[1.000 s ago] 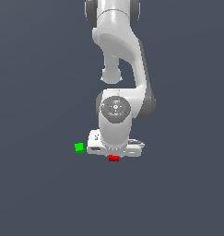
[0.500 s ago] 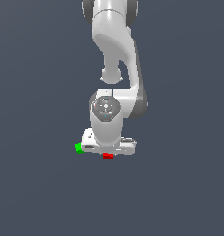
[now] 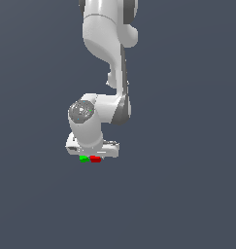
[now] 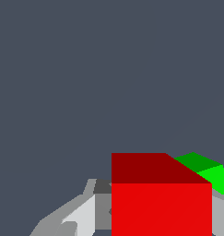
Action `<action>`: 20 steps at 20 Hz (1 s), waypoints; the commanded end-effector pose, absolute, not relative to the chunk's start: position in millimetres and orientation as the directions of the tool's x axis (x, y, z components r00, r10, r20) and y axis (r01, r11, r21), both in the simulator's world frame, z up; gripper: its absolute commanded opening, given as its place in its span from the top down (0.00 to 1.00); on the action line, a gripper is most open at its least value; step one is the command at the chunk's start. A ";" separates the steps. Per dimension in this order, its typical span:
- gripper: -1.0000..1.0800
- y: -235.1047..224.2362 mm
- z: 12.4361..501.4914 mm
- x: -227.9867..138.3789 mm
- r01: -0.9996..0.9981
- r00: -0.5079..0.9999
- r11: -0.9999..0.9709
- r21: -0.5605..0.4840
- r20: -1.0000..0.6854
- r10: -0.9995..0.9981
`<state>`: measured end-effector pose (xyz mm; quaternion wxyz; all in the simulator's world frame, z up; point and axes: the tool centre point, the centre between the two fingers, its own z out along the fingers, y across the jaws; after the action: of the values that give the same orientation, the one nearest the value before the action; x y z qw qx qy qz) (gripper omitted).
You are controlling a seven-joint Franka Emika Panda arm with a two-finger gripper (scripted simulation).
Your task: Stack the red cube on top of the green cube.
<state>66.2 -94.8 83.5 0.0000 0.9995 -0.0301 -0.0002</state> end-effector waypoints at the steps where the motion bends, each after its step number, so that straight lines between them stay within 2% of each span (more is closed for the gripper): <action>1: 1.00 -117.4 76.2 56.5 -0.060 0.998 -0.998 0.000 0.000 -0.060; 8: 1.00 -160.0 61.7 39.5 -0.060 0.998 -0.998 0.000 0.000 -0.060; 15: 1.00 -164.6 59.9 39.5 -0.060 0.998 -0.998 0.000 0.000 -0.060; 16: 0.04 -164.6 59.9 39.5 -0.060 0.998 -0.998 0.000 0.000 -0.060; 20: 0.04 -164.6 59.9 39.5 -0.060 0.998 -0.998 0.000 0.000 -0.060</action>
<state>39.4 -164.6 59.8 0.0000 0.9996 -0.0298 -0.0001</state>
